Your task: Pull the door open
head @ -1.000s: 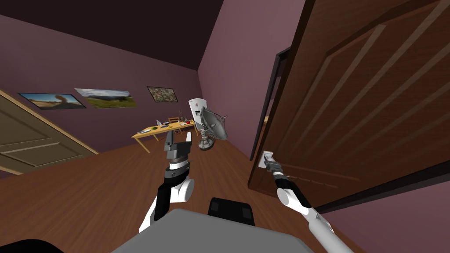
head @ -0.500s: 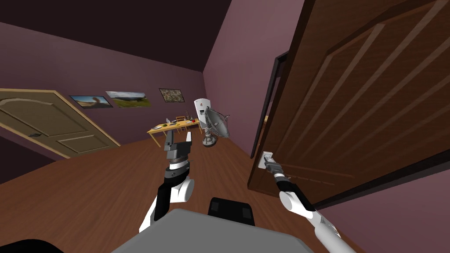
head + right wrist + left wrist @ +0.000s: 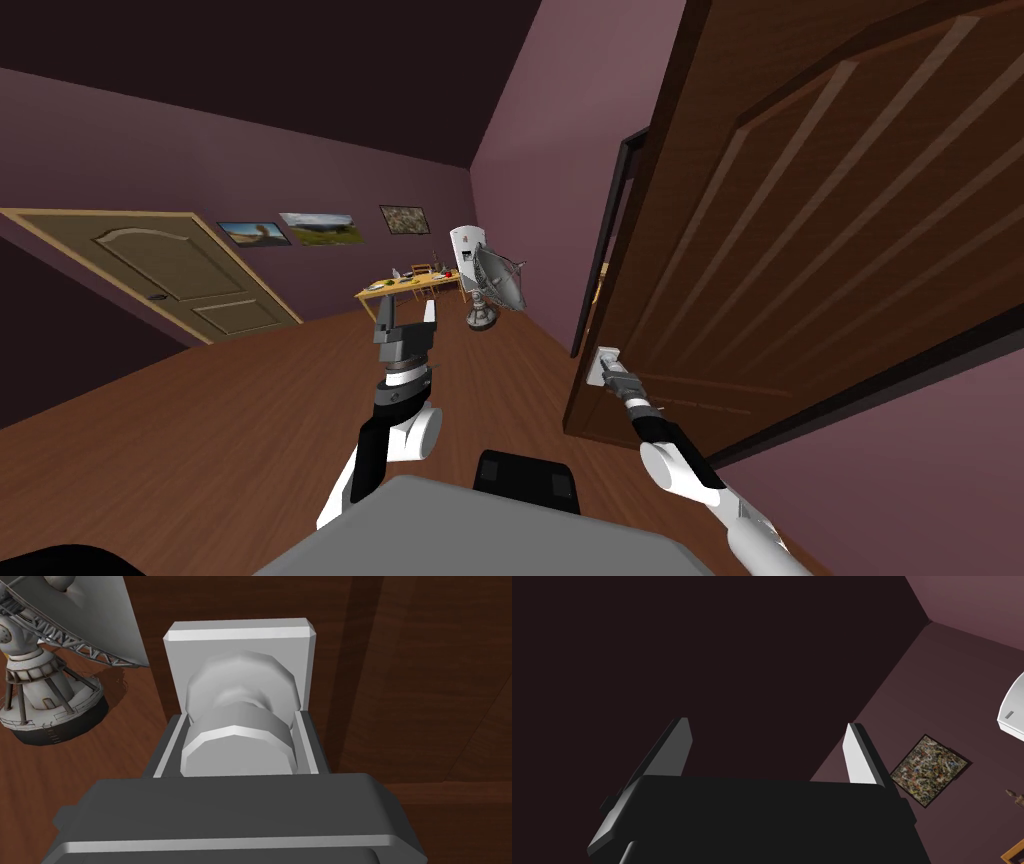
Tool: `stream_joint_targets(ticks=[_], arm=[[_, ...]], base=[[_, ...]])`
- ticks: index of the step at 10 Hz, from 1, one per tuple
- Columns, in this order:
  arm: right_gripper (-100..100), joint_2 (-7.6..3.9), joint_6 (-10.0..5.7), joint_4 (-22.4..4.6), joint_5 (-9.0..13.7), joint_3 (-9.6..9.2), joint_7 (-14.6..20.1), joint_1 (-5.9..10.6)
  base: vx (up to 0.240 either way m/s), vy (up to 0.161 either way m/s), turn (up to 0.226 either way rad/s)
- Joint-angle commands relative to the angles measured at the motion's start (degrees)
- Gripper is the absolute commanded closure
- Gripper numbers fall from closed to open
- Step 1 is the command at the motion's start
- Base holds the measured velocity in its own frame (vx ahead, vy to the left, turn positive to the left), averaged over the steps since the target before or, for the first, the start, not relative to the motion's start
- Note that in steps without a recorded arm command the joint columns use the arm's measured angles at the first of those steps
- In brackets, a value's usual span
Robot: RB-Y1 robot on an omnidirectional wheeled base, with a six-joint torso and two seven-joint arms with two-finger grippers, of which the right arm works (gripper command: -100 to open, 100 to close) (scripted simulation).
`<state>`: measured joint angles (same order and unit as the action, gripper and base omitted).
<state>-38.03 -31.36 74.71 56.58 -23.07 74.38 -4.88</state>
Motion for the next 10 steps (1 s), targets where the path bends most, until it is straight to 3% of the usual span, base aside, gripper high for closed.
stream_joint_targets(ticks=[1,10], arm=[[100,-0.83,-0.61,0.53,-0.25,-0.86,0.7,-0.33],[100,-5.42,-3.98,3.47,-1.65,-5.58,4.57,-2.18]], base=[[-0.114,-0.045,0.119],[-0.175,-0.084,0.097]])
